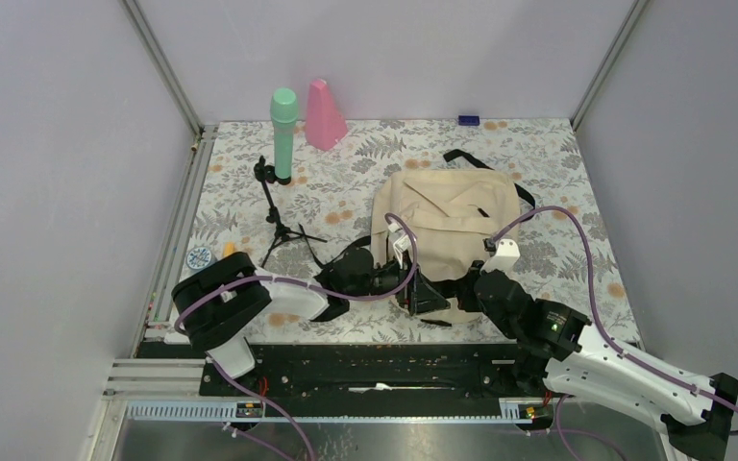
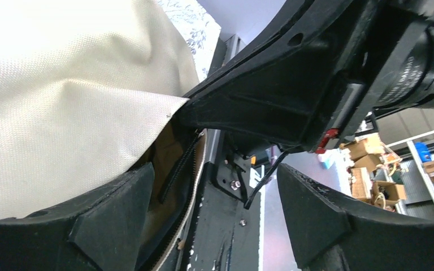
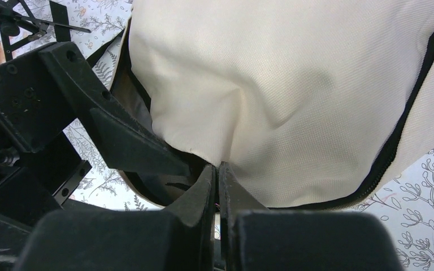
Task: Pack the student bag
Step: Zip the student bag at the center of the board.
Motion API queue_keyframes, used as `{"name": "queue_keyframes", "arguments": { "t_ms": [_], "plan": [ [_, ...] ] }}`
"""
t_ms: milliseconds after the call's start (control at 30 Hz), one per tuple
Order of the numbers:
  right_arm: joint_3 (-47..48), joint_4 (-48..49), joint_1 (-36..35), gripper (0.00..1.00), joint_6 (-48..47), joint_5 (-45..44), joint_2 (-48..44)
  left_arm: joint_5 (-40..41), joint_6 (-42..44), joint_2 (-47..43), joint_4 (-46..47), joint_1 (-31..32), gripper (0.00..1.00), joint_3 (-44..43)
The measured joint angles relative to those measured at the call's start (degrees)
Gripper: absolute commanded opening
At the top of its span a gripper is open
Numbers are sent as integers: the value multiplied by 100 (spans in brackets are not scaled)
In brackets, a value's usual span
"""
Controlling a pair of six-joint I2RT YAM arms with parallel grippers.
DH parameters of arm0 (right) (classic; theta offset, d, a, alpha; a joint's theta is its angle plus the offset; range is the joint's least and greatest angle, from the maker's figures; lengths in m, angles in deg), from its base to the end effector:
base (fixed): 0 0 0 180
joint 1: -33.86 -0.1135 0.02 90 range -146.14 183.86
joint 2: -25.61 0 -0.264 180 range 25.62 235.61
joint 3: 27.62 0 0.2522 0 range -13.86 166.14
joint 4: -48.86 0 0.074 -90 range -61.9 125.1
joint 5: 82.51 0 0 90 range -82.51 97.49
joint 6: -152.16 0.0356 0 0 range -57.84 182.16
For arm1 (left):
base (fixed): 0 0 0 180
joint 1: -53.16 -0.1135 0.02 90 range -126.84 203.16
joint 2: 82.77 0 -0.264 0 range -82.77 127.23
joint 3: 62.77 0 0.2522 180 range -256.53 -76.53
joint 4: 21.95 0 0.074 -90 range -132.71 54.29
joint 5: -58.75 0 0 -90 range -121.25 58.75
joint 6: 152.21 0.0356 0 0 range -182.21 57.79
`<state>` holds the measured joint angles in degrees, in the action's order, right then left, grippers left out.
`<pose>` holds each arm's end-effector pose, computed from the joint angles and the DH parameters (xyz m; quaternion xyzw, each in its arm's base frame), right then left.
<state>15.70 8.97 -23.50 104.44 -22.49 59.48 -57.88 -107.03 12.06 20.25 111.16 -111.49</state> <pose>0.0905 0.1083 0.2489 0.0173 0.8480 0.2217 0.4811 0.1574 -0.2821 0.1876 0.2378 0.6884 -0.6242 0.2827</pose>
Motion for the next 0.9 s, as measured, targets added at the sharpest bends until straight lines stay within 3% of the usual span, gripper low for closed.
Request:
{"name": "queue_keyframes", "arguments": {
  "t_ms": [267,433,700,900],
  "plan": [
    [0,35,4,0,4,63,0,-61,555,144,-468,22,77,-280],
    [0,35,7,0,9,68,-26,-256,710,354,-632,31,56,-522],
    [0,35,7,0,50,70,-24,-400,1003,310,-1045,35,42,-584],
    [0,42,7,0,92,98,28,-457,1045,188,-1137,35,37,-597]
  ]
}}
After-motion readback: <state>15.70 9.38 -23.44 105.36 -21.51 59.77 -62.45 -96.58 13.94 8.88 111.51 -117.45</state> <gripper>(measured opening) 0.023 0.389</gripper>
